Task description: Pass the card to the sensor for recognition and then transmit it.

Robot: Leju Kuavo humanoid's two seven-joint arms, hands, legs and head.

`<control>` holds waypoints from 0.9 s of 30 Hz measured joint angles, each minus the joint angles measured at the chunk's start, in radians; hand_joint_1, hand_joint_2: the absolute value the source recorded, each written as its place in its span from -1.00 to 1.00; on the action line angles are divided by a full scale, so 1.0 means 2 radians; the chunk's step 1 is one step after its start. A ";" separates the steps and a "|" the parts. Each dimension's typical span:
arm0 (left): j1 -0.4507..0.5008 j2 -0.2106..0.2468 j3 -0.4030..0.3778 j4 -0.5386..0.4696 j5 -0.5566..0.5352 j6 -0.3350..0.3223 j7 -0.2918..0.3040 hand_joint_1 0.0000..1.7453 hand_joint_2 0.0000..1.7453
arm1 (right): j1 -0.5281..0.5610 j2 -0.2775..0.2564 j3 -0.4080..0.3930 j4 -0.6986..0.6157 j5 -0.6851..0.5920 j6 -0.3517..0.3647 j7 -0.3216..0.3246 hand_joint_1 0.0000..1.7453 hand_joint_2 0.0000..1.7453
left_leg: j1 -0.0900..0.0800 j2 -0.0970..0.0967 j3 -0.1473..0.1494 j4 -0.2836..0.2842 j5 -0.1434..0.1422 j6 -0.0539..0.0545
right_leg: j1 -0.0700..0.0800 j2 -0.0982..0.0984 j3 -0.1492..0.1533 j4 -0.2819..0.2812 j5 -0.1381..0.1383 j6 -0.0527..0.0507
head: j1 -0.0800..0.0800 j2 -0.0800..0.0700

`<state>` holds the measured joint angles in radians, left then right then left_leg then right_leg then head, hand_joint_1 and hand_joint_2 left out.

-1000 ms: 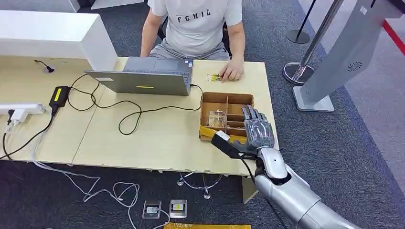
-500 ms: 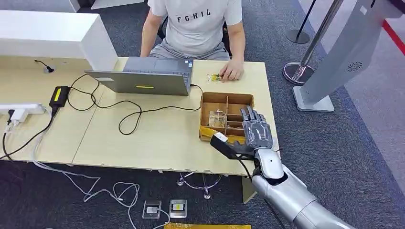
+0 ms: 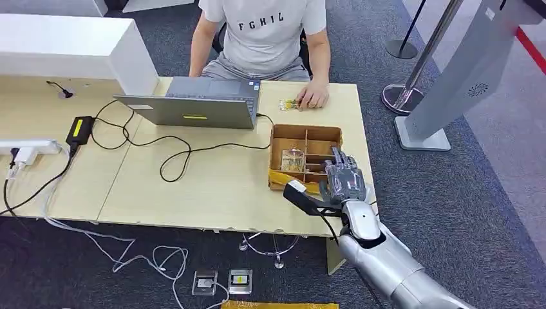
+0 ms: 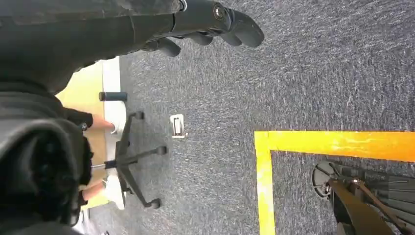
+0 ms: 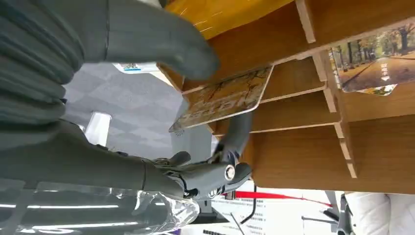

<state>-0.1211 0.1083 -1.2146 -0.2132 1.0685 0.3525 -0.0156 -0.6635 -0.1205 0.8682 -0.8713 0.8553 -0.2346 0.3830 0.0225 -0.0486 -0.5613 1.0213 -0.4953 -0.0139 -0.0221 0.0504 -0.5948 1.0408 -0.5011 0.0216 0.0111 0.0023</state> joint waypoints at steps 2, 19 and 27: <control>0.000 0.000 0.000 0.000 0.000 0.000 0.000 -1.00 -1.00 | 0.000 0.001 -0.001 0.001 0.000 0.000 0.000 1.00 1.00 | 0.000 0.000 0.000 0.000 0.000 0.000 | 0.000 0.000 0.000 0.000 0.000 0.000 | 0.000 0.000; 0.000 0.000 0.000 0.000 -0.002 -0.002 0.009 -1.00 -1.00 | -0.004 0.016 -0.011 0.010 -0.007 0.000 -0.004 1.00 1.00 | 0.000 0.000 0.000 0.000 0.000 0.000 | 0.000 0.000 0.000 0.000 0.000 0.000 | 0.000 0.000; 0.000 -0.001 0.000 0.000 0.000 0.000 0.009 -1.00 -1.00 | -0.009 0.026 -0.013 0.014 0.000 -0.025 -0.011 1.00 1.00 | 0.000 0.000 0.000 0.000 0.000 0.000 | 0.000 0.000 0.000 0.000 0.000 0.000 | 0.000 0.000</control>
<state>-0.1210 0.1068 -1.2146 -0.2132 1.0677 0.3533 0.0019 -0.6815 -0.0690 0.8431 -0.8442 0.8545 -0.2854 0.3601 0.0226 -0.0484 -0.5614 1.0213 -0.4952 -0.0140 -0.0220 0.0511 -0.5945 1.0412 -0.5008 0.0214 0.0114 0.0023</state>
